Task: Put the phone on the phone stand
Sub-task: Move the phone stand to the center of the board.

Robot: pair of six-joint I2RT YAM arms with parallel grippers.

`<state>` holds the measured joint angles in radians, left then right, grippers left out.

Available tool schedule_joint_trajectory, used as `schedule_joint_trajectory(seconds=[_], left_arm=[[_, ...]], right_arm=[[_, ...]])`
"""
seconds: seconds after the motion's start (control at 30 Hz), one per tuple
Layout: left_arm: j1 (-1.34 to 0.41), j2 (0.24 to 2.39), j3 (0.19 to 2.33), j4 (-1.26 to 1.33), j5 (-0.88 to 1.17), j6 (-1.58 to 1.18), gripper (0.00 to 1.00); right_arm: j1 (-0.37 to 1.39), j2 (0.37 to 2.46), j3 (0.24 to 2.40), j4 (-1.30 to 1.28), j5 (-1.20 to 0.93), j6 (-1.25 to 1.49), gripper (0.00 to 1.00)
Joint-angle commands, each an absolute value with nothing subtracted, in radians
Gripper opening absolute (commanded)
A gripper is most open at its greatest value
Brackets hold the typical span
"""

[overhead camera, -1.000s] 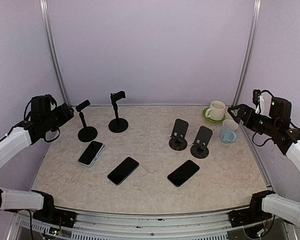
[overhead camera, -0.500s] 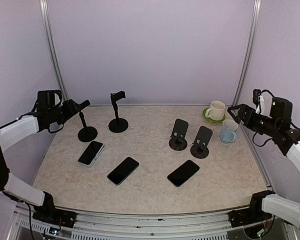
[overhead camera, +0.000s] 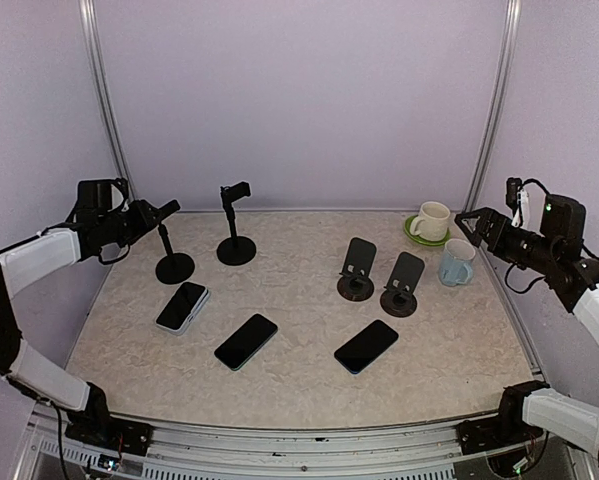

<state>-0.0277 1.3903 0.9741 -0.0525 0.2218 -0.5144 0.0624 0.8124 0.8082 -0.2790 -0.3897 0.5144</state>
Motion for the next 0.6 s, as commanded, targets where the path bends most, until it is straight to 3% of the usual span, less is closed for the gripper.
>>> schedule_joint_trajectory(seconds=[0.0,0.27,0.57], left_arm=[[-0.019,1.402,1.013,-0.02,0.242,-0.496,0.47],[-0.017,1.424,1.017,0.009,0.272,-0.495,0.44],[-0.017,1.422,1.001,0.032,0.292,-0.5,0.25]], right_arm=[[0.066,0.796,0.809,-0.258,-0.408,0.517,1.0],[0.066,0.783,0.802,-0.259,-0.402,0.513,1.0],[0.066,0.781,0.787,-0.255,-0.398,0.508,1.0]])
